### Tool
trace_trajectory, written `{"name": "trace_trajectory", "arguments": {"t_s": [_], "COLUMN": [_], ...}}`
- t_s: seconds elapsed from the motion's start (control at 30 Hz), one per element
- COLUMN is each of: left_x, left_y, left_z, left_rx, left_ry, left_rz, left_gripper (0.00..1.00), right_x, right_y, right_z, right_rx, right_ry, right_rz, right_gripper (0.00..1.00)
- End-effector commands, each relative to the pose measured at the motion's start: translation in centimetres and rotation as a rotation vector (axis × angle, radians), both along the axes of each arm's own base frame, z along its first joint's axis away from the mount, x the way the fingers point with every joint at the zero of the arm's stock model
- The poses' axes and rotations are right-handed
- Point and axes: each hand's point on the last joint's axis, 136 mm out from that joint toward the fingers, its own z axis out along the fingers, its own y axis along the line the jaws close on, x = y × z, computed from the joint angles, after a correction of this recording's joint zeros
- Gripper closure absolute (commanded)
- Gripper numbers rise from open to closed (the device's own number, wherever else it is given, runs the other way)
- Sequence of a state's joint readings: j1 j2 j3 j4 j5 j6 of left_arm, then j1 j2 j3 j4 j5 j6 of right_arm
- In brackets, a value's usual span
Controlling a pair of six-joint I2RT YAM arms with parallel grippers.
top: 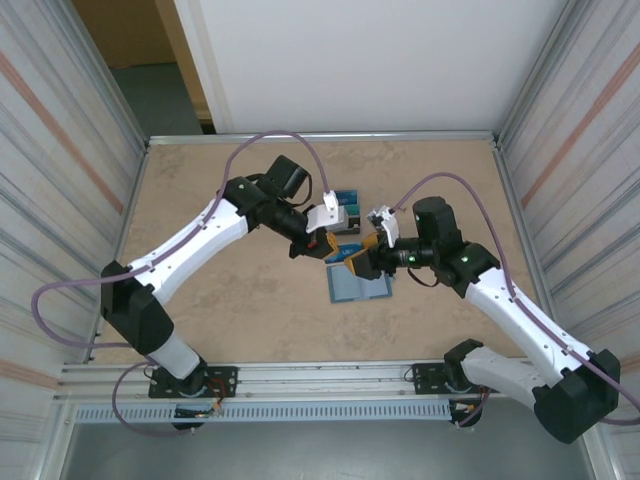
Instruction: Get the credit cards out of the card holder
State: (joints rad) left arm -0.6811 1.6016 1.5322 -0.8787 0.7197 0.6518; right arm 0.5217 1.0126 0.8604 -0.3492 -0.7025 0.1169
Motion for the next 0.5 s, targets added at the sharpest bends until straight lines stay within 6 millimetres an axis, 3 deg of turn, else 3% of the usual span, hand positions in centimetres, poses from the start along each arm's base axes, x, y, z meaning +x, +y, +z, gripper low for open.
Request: {"name": "trace_trajectory", "arguments": {"t_s": [0.0, 0.13, 0.33, 0.47], "left_x": [4.3, 9.6, 16.3, 19.3], "left_y": [0.6, 1.2, 0.8, -0.1], "left_z": [0.6, -0.5, -2.6, -3.9], "left_rx": [-0.012, 0.011, 0.033, 0.028], "left_ry": [-0.115, -0.27, -0.432, -0.463], "left_rz": [0.084, 0.174, 0.192, 0.171], "left_gripper": [1.0, 1.0, 1.0, 1.0], "right_x": [1.3, 2.8, 4.1, 4.4], "right_y": [-1.8, -4.5, -8.2, -9.6], "right_z": [1.1, 1.3, 2.2, 2.5], "right_rx": [-0.033, -0.057, -0.069, -0.064], "right_ry": [-0.056, -0.103, -0.169, -0.168], "right_rz": [-0.129, -0.294, -0.519, -0.605], "right_gripper": [0.25, 0.01, 0.01, 0.01]}}
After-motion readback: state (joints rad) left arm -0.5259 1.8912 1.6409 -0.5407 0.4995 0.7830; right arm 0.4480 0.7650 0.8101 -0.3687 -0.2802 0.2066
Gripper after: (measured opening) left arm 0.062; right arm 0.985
